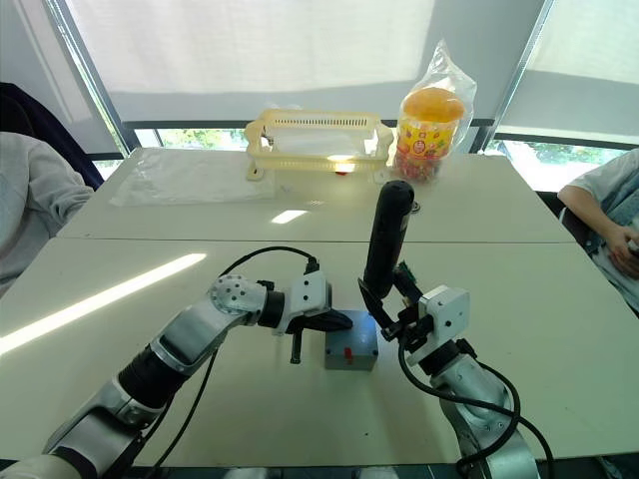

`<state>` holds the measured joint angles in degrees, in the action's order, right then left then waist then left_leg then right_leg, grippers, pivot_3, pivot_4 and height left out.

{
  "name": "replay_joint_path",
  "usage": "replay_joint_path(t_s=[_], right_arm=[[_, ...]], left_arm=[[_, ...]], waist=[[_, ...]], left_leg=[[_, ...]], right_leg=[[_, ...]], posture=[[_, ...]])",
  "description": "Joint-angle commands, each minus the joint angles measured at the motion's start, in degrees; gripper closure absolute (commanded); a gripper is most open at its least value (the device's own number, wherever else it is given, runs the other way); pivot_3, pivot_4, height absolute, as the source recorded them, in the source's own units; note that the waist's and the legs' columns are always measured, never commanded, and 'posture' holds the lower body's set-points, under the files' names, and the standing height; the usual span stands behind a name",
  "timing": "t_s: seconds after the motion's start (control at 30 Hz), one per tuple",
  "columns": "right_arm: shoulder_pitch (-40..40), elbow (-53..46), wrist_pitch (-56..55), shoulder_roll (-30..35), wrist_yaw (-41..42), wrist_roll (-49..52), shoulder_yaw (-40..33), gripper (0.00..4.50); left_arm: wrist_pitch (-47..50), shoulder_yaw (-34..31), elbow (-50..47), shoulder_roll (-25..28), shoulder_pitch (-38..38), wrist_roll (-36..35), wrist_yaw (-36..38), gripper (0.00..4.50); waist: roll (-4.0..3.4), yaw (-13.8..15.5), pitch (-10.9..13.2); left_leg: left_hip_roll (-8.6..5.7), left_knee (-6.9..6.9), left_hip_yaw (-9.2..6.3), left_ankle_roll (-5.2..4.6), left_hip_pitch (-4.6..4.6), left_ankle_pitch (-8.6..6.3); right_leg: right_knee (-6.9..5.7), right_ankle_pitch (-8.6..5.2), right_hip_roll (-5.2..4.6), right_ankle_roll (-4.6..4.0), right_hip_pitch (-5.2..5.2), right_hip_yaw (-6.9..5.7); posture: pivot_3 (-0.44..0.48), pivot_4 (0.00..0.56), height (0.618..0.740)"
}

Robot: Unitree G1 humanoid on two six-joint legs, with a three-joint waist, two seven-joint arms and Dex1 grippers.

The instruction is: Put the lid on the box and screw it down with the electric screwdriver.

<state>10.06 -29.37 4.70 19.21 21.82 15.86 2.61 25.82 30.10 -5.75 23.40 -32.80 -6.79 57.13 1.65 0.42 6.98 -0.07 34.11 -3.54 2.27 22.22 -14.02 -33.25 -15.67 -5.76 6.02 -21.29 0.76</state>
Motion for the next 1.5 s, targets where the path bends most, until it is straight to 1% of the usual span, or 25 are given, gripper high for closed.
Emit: replay_joint_path(t_s=[0.03,0.47,0.57,0.7,0.87,0.97,1.07,1.33,1.5], right_arm=[[3.83,14.47,8.71,0.68,1.47,-2.4,4.28,2.72],[4.59,15.45,11.58,1.08,3.11,-0.58,5.22,2.72],[4.22,14.78,8.74,0.22,2.47,-0.44,4.11,2.72],[4.52,10.88,6.23,0.18,1.27,-0.87,2.4,2.72],[5.28,11.89,4.27,-0.28,0.55,-1.66,2.17,2.72],[5.07,9.54,2.17,-1.32,-0.49,-0.77,0.8,2.72],[5.92,8.09,2.19,-1.33,-0.61,-1.18,1.02,2.72],[6.86,6.72,-0.04,-3.4,0.76,1.78,1.57,2.72],[8.29,5.55,2.54,-4.17,0.08,4.49,1.37,2.72]], left_arm=[[2.29,2.16,1.57,1.1,1.77,2.27,0.32,4.5],[2.43,1.89,1.72,1.07,1.83,2.29,0.28,4.5],[2.04,1.83,2.24,0.99,1.6,2.38,0.33,4.5],[1.5,1.77,2.86,0.86,1.4,2.51,0.35,4.5],[1.0,1.98,3.81,-0.02,1.04,2.69,0.12,4.5],[0.58,1.92,4.44,-0.26,0.76,2.78,0.27,4.5],[0.34,1.95,4.86,-0.53,0.53,2.81,0.28,4.5],[-0.13,2.13,4.9,-0.59,0.61,2.72,0.5,4.5],[-0.4,2.18,4.62,-0.11,0.76,2.79,0.9,4.5]], waist=[[0.04,-0.02,-0.11],[0.09,-0.11,-0.25],[0.09,-0.14,-0.25],[0.09,-0.14,-0.25],[0.09,-0.05,-0.25],[0.07,0.1,-0.23],[0.03,0.11,-0.2],[0.0,-0.04,-0.18],[-0.06,-0.16,-0.15]], left_leg=[[0.0,0.0,0.0,0.0,0.0,0.0],[0.0,0.0,0.0,0.01,0.02,-0.02],[0.0,0.0,0.0,0.01,0.02,-0.02],[0.0,0.0,0.0,0.01,0.06,-0.02],[-0.01,0.0,0.01,0.01,0.08,-0.02],[-0.02,0.0,0.01,0.01,0.09,-0.02],[-0.03,0.0,0.01,0.01,0.1,-0.02],[-0.03,-0.01,0.02,-0.01,0.12,-0.02],[-0.02,-0.11,0.02,-0.03,0.16,-0.02]], right_leg=[[0.0,0.0,0.0,0.0,0.0,0.0],[0.03,-0.01,-0.03,-0.01,0.06,0.0],[0.04,-0.01,-0.03,-0.01,0.06,0.0],[0.04,-0.01,-0.04,-0.01,0.04,0.0],[0.09,-0.01,-0.06,-0.01,0.03,0.0],[0.11,-0.01,-0.06,-0.01,-0.03,-0.01],[0.11,-0.01,-0.08,-0.01,-0.11,-0.01],[0.11,-0.01,-0.09,-0.01,-0.27,-0.02],[0.1,-0.01,-0.09,-0.01,-0.39,-0.02]], posture=[[0.0,0.15,0.74],[0.0,0.15,0.74],[0.0,0.15,0.74],[0.0,0.15,0.74],[0.0,0.15,0.74],[0.0,0.15,0.74],[0.0,0.15,0.74],[0.0,0.15,0.74],[0.0,0.15,0.74]])
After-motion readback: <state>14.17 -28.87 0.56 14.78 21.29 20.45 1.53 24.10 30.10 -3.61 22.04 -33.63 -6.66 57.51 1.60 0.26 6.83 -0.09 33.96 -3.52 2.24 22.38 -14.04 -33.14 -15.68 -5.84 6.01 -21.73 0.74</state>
